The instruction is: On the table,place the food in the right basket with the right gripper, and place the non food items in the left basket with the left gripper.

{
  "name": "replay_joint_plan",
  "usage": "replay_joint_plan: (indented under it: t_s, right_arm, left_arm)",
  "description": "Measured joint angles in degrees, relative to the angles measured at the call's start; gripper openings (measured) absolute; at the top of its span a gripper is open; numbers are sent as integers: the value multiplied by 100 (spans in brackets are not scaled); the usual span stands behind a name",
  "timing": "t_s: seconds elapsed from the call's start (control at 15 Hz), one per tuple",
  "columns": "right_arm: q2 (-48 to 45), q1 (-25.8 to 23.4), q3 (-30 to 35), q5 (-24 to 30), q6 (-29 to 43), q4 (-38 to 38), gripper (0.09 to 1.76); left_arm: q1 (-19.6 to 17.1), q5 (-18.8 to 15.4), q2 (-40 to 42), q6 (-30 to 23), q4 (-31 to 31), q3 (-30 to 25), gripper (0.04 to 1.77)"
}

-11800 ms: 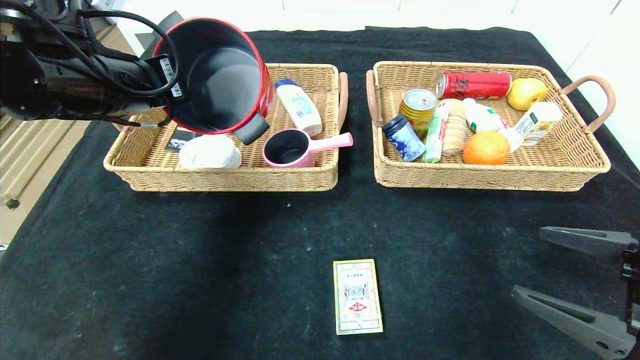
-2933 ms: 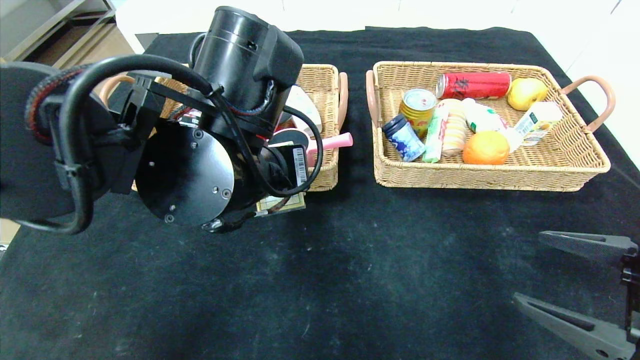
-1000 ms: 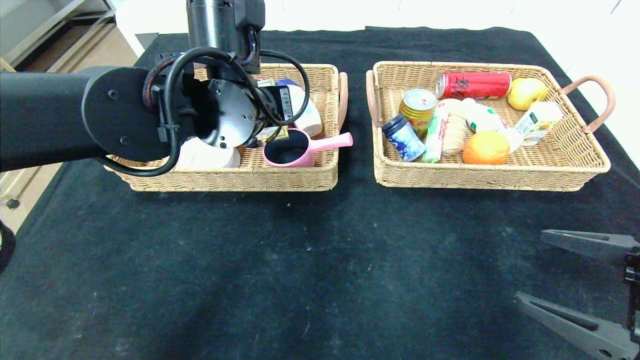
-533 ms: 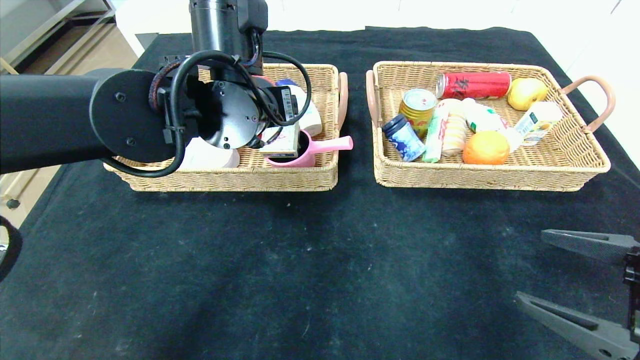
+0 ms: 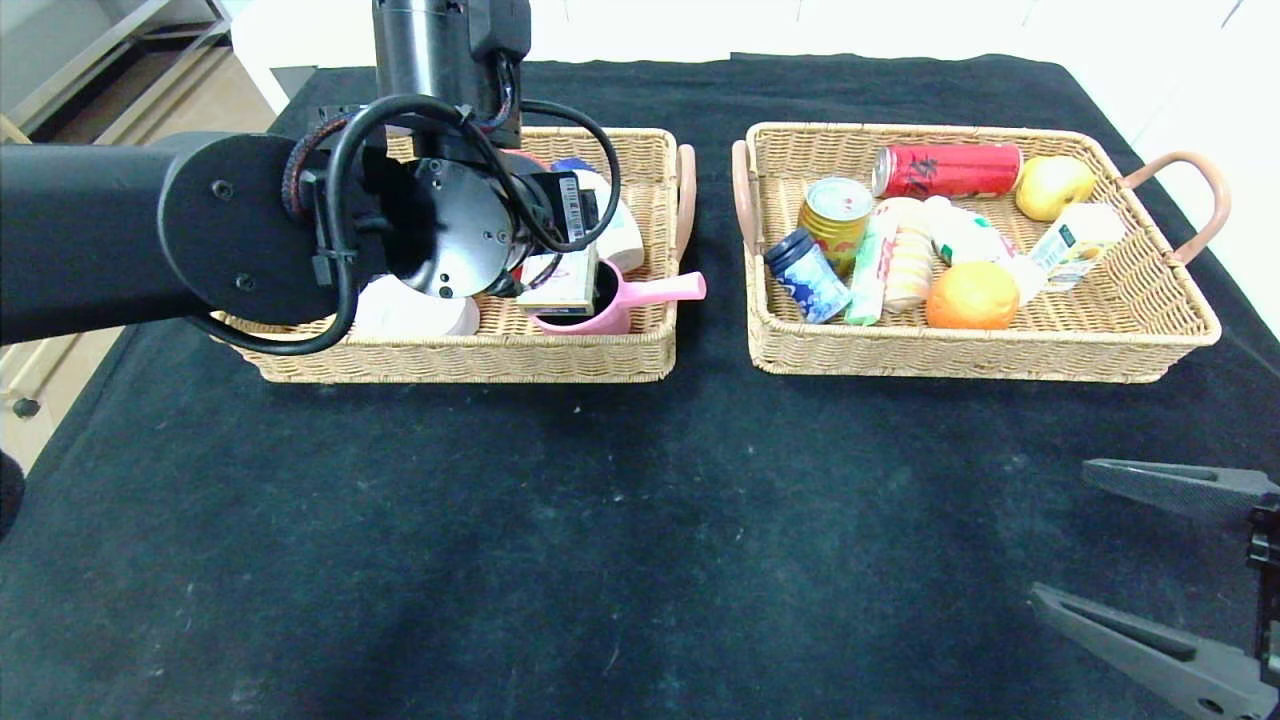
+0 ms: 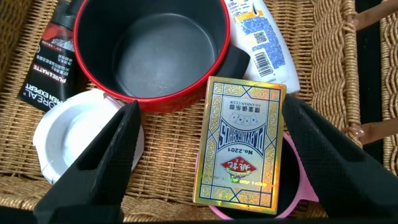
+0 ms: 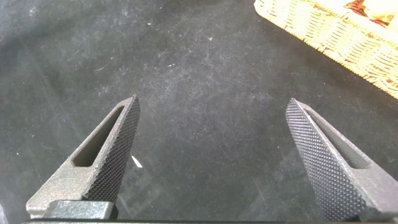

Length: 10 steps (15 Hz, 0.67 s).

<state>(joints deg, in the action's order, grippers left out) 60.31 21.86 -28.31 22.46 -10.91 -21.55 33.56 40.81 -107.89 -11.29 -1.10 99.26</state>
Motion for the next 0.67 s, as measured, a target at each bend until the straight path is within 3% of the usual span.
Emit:
replay_joint_plan:
  t_s: [0.33, 0.67]
  right_arm:
    - [-9, 0, 0, -2, 2, -2, 171]
    - [-26, -9, -7, -5, 5, 0, 171]
  left_arm:
    - [117, -11, 413, 7, -63, -419, 168]
    - [579, -63, 1235, -30, -91, -1403, 169]
